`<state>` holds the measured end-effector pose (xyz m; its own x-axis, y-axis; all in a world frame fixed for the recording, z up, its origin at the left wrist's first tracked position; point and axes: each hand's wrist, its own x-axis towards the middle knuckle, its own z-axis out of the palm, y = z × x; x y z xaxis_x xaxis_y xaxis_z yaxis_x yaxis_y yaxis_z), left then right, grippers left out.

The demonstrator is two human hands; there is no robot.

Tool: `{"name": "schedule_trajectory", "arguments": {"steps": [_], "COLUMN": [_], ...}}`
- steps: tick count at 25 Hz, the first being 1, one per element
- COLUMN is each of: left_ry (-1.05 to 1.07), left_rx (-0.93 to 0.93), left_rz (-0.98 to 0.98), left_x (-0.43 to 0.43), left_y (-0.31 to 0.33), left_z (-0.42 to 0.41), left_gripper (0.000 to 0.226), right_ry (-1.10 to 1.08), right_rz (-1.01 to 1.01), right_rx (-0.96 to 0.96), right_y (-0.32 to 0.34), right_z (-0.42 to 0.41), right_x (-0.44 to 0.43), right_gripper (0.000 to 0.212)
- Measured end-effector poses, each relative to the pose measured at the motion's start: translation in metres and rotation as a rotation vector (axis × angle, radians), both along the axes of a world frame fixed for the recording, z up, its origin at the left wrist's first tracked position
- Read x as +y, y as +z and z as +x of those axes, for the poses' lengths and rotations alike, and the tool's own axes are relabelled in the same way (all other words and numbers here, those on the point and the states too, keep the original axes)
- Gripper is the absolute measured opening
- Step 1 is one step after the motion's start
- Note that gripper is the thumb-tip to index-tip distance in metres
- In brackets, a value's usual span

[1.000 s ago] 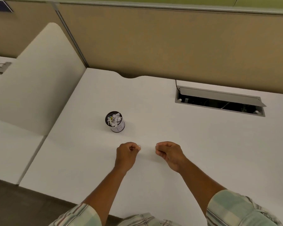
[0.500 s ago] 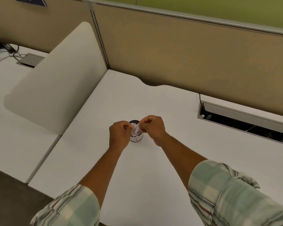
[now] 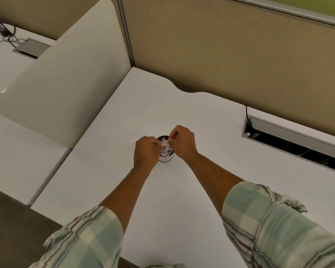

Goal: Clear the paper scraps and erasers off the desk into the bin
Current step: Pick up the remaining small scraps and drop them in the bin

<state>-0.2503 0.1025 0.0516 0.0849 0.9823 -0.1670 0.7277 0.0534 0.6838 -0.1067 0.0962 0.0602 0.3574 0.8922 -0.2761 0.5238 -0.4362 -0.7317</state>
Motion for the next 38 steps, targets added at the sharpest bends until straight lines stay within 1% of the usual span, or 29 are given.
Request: {"name": "schedule_trajectory", "arguments": {"steps": [2,5,8,12,16,18,20,23,26,31,33,35,37,38], "left_ry": [0.031,0.063,0.078,0.068,-0.024,-0.12,-0.206,-0.301,-0.413,-0.581,-0.609,-0.617,-0.611,-0.601], "left_rx": [-0.019,-0.029,-0.043,-0.109,-0.194,-0.23,-0.243,-0.226,-0.166,0.034,0.082,0.123,0.16,0.168], "left_rz": [0.0,0.007,0.03,0.104,0.17,0.182,0.159,0.072,-0.019,-0.168,-0.212,-0.246,-0.257,-0.259], "left_x": [0.0,-0.003,-0.009,-0.029,-0.063,-0.083,-0.102,-0.127,-0.154,-0.199,-0.214,-0.226,-0.234,-0.236], "left_y": [0.002,0.004,0.007,0.013,0.016,0.015,0.009,-0.005,-0.026,-0.059,-0.068,-0.074,-0.079,-0.08], "left_z": [-0.001,-0.003,-0.002,0.006,0.029,0.045,0.061,0.085,0.106,0.13,0.136,0.14,0.142,0.143], "left_gripper": [0.003,0.011,0.008,0.019,0.028,0.03,0.024,0.012,0.004,0.02,0.025,0.028,0.028,0.027], "right_ry": [-0.019,-0.022,-0.055,-0.198,-0.302,-0.359,-0.416,-0.489,-0.488,-0.324,-0.312,-0.282,-0.246,-0.242], "right_rz": [0.016,0.054,0.084,0.084,0.088,0.066,0.028,-0.047,-0.138,-0.272,-0.312,-0.362,-0.413,-0.426], "right_rx": [0.003,0.076,0.176,0.336,0.402,0.388,0.356,0.301,0.24,0.052,0.016,-0.028,-0.062,-0.069], "right_y": [-0.001,0.001,0.005,0.005,0.004,-0.001,-0.008,-0.023,-0.041,-0.066,-0.072,-0.079,-0.085,-0.088], "right_z": [0.002,0.007,0.019,0.048,0.091,0.116,0.139,0.166,0.176,0.169,0.168,0.166,0.165,0.164], "right_x": [-0.003,-0.009,-0.021,-0.056,-0.111,-0.147,-0.183,-0.236,-0.279,-0.325,-0.341,-0.356,-0.368,-0.371], "right_gripper": [0.019,0.016,0.013,0.011,0.01,0.009,0.008,0.007,0.007,0.004,0.01,0.022,0.031,0.031]}}
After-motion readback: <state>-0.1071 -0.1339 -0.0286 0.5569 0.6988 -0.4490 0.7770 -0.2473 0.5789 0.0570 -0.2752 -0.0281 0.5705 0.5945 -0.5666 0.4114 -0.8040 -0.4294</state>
